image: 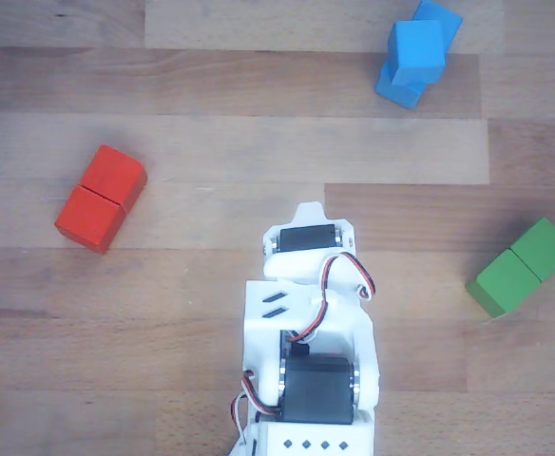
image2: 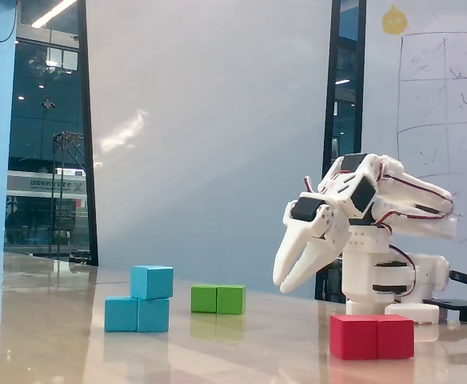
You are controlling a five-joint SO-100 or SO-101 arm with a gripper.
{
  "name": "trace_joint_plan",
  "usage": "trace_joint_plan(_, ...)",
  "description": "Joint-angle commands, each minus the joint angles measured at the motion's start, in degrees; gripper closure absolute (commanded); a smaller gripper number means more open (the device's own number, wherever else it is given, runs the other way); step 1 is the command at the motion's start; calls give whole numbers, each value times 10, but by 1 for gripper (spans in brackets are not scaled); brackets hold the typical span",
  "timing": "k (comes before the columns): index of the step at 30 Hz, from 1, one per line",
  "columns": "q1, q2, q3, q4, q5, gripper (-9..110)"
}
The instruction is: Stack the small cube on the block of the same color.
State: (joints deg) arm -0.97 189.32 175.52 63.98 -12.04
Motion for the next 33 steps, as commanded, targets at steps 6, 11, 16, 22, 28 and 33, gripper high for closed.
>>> trace_joint_plan(6,1,85,7,55,4,102)
trace_joint_plan(11,1,83,8,51,6,101)
trace_joint_plan(16,1,84,9,49,6,101)
trace_joint_plan(22,2,83,8,47,5,101)
trace_joint_plan(28,0,83,8,47,3,101)
trace_joint_plan(33,0,83,8,47,3,101)
